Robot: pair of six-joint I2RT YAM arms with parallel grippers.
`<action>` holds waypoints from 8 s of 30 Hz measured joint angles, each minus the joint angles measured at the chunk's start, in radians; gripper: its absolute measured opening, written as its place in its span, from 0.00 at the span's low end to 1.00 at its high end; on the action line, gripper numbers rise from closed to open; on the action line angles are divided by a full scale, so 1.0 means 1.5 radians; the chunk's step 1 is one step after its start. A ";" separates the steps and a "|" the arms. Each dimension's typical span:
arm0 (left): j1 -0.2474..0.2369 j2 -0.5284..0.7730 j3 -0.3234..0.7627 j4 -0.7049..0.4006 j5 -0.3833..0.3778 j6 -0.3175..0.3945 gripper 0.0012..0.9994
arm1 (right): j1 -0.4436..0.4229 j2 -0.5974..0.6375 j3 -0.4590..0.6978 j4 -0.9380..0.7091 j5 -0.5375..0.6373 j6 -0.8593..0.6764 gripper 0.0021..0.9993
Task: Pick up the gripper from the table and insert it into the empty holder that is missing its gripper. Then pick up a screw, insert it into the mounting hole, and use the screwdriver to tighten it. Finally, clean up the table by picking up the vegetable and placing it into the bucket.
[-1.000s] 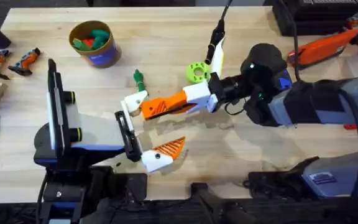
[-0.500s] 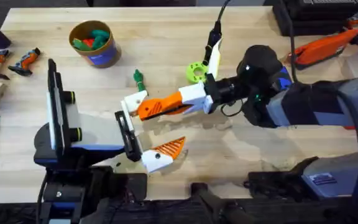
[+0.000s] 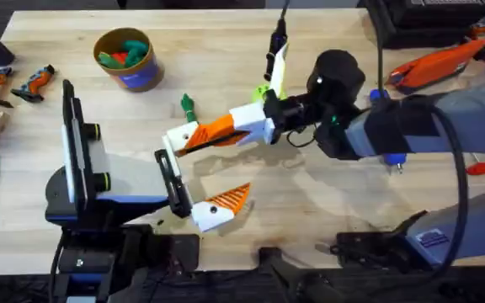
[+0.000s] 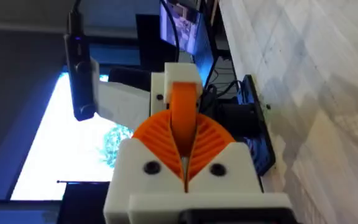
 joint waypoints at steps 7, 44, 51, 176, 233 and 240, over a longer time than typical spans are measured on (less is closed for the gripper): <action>0.003 0.000 0.000 0.001 -0.004 0.000 0.99 | 0.003 0.011 0.015 -0.003 -0.003 0.000 0.01; 0.002 0.000 0.000 -0.001 0.004 0.000 0.99 | -0.273 -0.297 0.217 -1.063 0.133 -0.589 0.81; 0.002 0.000 0.000 -0.001 0.004 0.000 0.99 | -0.246 -0.290 0.386 -1.321 0.365 -0.799 0.82; 0.002 0.000 0.000 -0.001 0.006 0.000 0.99 | -0.032 0.139 0.865 -1.559 0.821 -0.993 0.00; 0.002 0.000 0.000 -0.001 0.006 0.000 0.99 | 0.346 0.123 1.053 -1.698 0.818 -1.093 0.00; 0.002 0.000 0.000 -0.001 0.006 0.000 0.99 | 0.349 0.132 1.058 -1.707 0.818 -1.093 0.00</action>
